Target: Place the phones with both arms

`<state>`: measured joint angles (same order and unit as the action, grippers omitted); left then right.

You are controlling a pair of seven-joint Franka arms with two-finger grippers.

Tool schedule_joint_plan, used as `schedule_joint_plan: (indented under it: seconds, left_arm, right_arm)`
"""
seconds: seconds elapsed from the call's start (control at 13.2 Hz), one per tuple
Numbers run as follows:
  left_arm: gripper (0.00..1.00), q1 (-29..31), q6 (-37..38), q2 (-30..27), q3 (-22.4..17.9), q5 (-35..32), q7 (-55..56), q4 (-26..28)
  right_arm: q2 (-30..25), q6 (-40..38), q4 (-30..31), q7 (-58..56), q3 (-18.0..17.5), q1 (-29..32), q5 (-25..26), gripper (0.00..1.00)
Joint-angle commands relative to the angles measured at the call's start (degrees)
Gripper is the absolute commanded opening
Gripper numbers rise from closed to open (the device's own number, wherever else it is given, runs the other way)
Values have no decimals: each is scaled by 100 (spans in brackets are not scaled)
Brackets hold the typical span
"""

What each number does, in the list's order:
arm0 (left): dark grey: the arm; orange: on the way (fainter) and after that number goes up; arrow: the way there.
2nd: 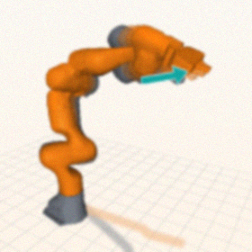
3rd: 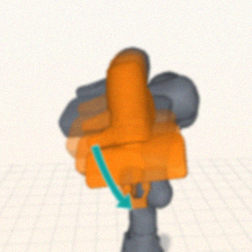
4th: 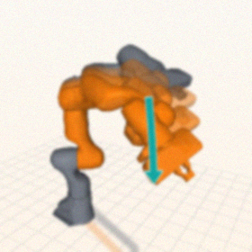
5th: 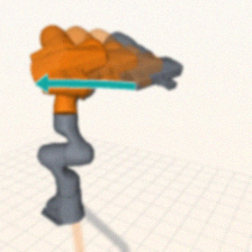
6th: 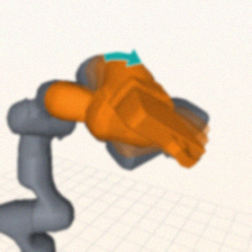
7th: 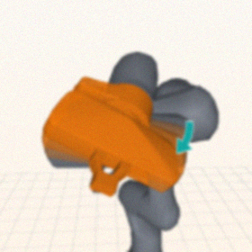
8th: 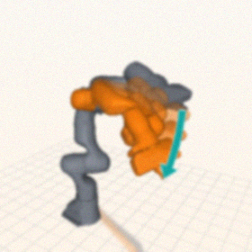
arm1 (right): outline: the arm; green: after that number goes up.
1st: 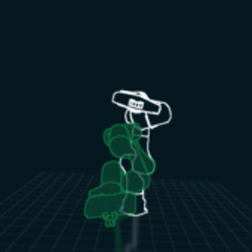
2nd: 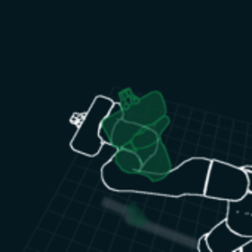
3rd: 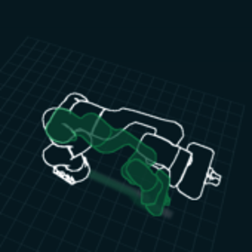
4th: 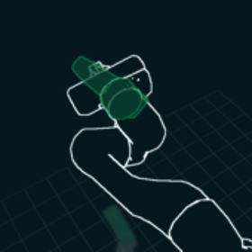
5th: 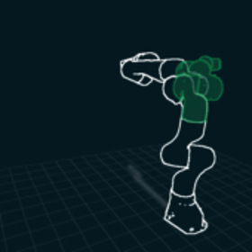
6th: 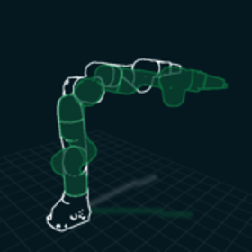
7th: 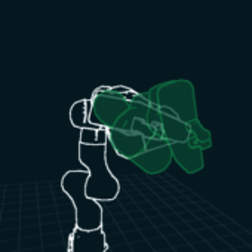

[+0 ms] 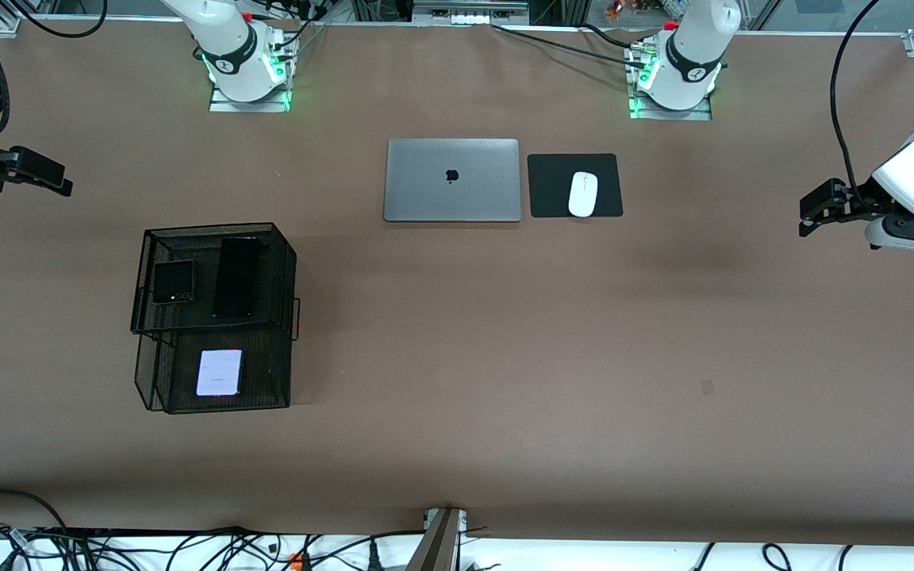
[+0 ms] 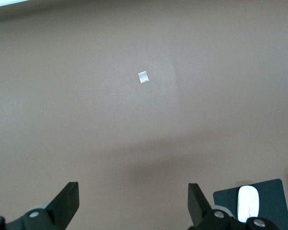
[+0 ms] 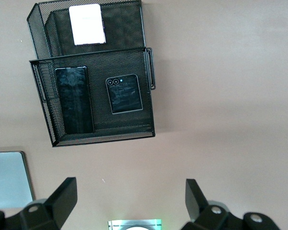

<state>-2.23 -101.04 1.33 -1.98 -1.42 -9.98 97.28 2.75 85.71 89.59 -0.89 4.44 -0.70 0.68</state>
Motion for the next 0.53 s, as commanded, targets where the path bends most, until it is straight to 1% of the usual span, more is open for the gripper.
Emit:
schedule_joint_plan:
  seconds: [0.0, 0.45]
  left_arm:
    - [100, -23, 32, 51, 4, 54, -13, -112]
    - [100, 65, 58, 86, -5, 222, -75, -95]
  right_arm:
    - [103, -151, -135, 80, -119, 131, 73, 100]
    - [111, -99, -134, 107, -110, 131, 64, 100]
